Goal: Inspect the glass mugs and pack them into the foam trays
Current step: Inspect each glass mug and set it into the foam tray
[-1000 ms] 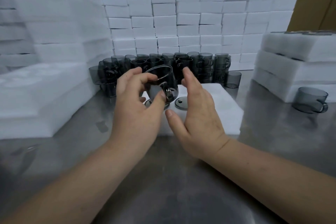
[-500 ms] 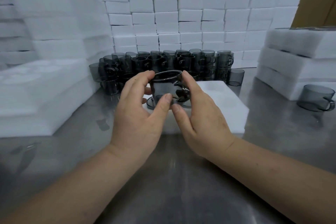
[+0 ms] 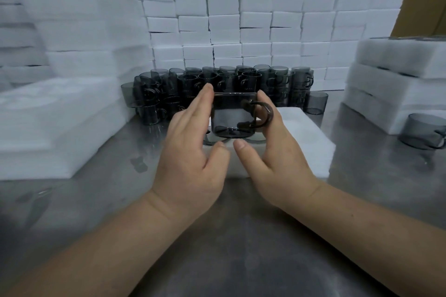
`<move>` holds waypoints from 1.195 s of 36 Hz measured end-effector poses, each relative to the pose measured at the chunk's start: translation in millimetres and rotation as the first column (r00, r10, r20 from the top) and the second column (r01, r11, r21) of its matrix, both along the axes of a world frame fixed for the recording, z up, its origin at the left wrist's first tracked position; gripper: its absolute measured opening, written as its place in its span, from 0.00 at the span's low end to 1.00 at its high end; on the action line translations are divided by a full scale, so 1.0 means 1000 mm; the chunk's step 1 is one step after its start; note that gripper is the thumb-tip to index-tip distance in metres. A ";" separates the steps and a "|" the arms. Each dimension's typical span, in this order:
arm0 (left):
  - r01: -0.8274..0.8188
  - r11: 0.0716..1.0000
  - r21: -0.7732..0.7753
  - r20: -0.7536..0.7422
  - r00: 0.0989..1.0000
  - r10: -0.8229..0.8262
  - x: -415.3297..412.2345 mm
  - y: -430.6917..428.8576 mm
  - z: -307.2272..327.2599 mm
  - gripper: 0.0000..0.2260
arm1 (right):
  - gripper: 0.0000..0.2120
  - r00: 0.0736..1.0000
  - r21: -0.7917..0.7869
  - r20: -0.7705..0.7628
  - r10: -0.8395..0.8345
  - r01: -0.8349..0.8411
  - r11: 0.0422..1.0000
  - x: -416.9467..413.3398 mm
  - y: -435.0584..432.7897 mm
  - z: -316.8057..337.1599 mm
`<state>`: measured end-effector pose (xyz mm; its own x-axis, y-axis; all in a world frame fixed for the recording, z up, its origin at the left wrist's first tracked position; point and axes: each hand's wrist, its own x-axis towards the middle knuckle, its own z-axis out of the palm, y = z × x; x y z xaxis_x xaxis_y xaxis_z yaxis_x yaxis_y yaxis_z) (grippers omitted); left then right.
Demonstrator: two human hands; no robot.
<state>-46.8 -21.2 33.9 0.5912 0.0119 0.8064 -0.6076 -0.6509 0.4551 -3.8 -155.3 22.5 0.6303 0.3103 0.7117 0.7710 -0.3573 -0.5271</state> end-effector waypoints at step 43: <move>-0.026 0.992 -0.122 0.036 0.999 0.031 0.013 0.008 -0.004 0.22 | 0.28 0.968 0.028 0.242 -0.063 0.058 0.998 -0.002 0.003 0.004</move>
